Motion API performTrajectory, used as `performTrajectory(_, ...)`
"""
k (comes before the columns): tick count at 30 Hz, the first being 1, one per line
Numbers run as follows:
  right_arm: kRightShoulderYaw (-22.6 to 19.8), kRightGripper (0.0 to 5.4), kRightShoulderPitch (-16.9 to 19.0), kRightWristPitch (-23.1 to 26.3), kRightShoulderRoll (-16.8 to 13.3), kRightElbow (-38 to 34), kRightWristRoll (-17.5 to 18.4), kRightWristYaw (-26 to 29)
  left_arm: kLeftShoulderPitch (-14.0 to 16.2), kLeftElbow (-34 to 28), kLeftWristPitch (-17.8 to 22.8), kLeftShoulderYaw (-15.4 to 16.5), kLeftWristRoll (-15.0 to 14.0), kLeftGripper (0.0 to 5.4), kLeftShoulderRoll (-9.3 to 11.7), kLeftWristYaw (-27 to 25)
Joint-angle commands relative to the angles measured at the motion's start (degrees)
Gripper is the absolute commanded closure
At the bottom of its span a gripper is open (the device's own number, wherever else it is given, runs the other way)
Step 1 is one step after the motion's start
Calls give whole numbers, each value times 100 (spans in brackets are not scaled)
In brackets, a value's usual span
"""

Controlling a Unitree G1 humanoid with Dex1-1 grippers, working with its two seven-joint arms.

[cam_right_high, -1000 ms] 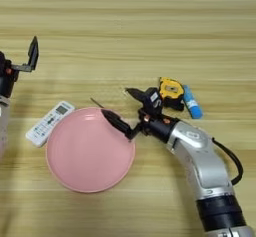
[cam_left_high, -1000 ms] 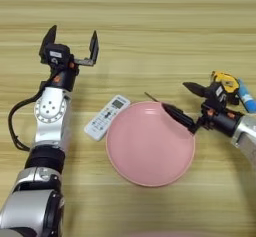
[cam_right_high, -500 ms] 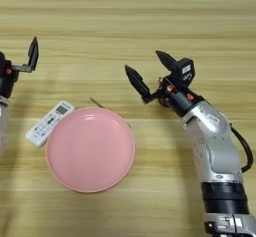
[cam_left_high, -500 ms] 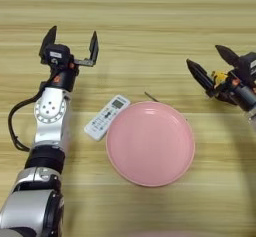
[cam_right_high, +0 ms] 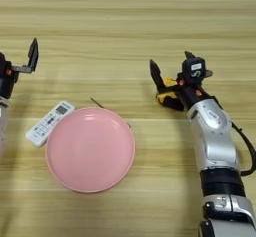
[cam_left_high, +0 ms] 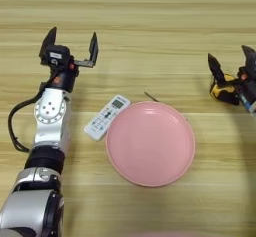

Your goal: Move the objects on the table

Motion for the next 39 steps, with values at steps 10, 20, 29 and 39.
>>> performTrajectory(10,21,3,-245,-1357,227,710,-599,-897,163,488,-258,33,366,0,85,340)
performTrajectory(20,29,3,-107,-1407,268,772,-609,-1048,697,662,-836,150,312,0,46,458)
performTrajectory(29,96,3,-119,-1429,271,814,-692,-1134,1208,71,-727,50,89,0,224,-108)
performTrajectory(39,169,3,-377,-1747,534,1469,-643,-1178,2668,-2191,1049,47,-1403,0,1083,-2086)
